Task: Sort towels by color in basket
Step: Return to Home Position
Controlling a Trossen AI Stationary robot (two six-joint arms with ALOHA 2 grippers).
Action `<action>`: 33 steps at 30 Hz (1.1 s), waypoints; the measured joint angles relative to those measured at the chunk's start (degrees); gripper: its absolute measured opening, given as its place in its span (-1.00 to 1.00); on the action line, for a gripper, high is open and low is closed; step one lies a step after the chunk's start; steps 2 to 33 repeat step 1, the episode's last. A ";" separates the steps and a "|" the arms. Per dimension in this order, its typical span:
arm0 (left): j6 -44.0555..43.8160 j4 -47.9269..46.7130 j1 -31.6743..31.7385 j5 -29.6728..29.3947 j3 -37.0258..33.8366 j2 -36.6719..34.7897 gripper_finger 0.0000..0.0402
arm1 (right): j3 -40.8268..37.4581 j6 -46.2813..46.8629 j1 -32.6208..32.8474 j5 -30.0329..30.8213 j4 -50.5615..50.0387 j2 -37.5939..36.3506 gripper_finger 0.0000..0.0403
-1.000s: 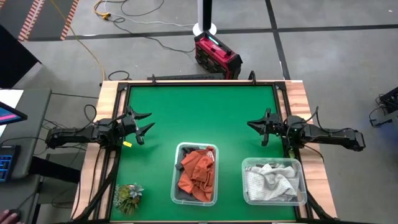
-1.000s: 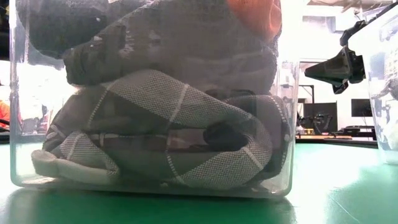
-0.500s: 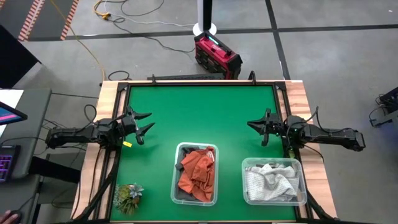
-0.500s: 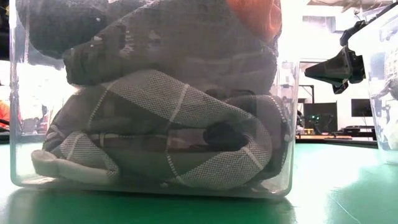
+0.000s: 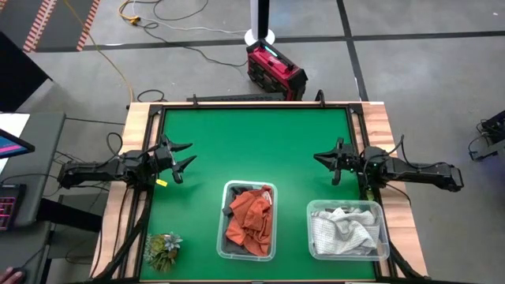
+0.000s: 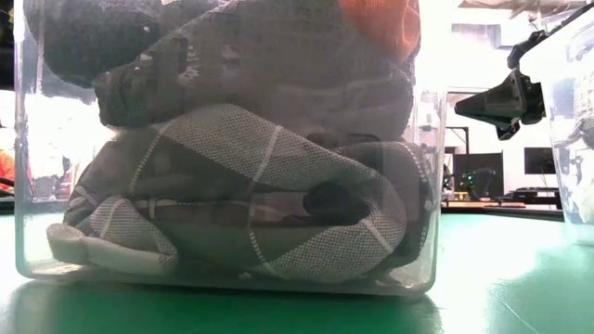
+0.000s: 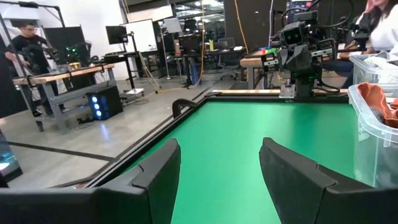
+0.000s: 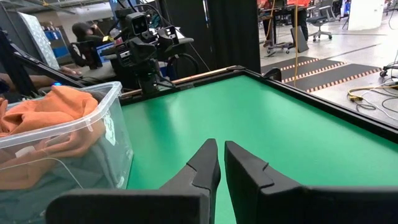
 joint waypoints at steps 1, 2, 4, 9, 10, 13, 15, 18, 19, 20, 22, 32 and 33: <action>0.00 0.00 -0.01 0.00 0.00 0.01 0.04 | 0.00 0.00 0.00 0.01 0.00 -0.01 -0.71; 0.00 0.00 -0.01 0.00 0.00 0.01 0.04 | 0.00 0.00 0.00 0.01 0.00 -0.01 -0.71; 0.00 0.00 -0.01 0.00 0.00 0.01 0.04 | 0.00 0.00 0.00 0.01 0.00 -0.01 -0.71; 0.00 0.00 -0.01 0.00 0.00 0.01 0.04 | 0.00 0.00 0.00 0.01 0.00 -0.01 -0.71; 0.00 0.00 -0.01 0.00 0.00 0.01 0.04 | 0.00 0.00 0.00 0.01 0.00 -0.01 -0.71; 0.00 0.00 -0.01 0.00 0.00 0.01 0.04 | 0.00 0.00 0.00 0.01 0.00 -0.01 -0.71; 0.00 0.00 -0.01 0.00 0.00 0.01 0.04 | 0.00 0.00 0.00 0.01 0.00 -0.01 -0.71; 0.00 0.00 -0.01 0.00 0.00 0.01 0.04 | 0.00 0.00 0.00 0.01 0.00 -0.01 -0.71; 0.00 0.00 -0.01 0.00 0.00 0.01 0.04 | 0.00 0.00 0.00 0.01 0.00 -0.01 -0.71; 0.00 0.00 -0.01 0.00 0.00 0.01 0.04 | 0.00 0.00 0.00 0.01 0.00 -0.01 -0.71; 0.00 0.00 -0.01 0.00 0.00 0.01 0.04 | 0.00 0.00 0.00 0.01 0.00 -0.01 -0.71; 0.00 0.00 -0.01 0.00 0.00 0.01 0.04 | 0.00 0.00 0.00 0.01 0.00 -0.01 -0.71; 0.00 0.00 -0.01 0.00 0.00 0.01 0.04 | 0.00 0.00 0.00 0.01 0.00 -0.01 -0.71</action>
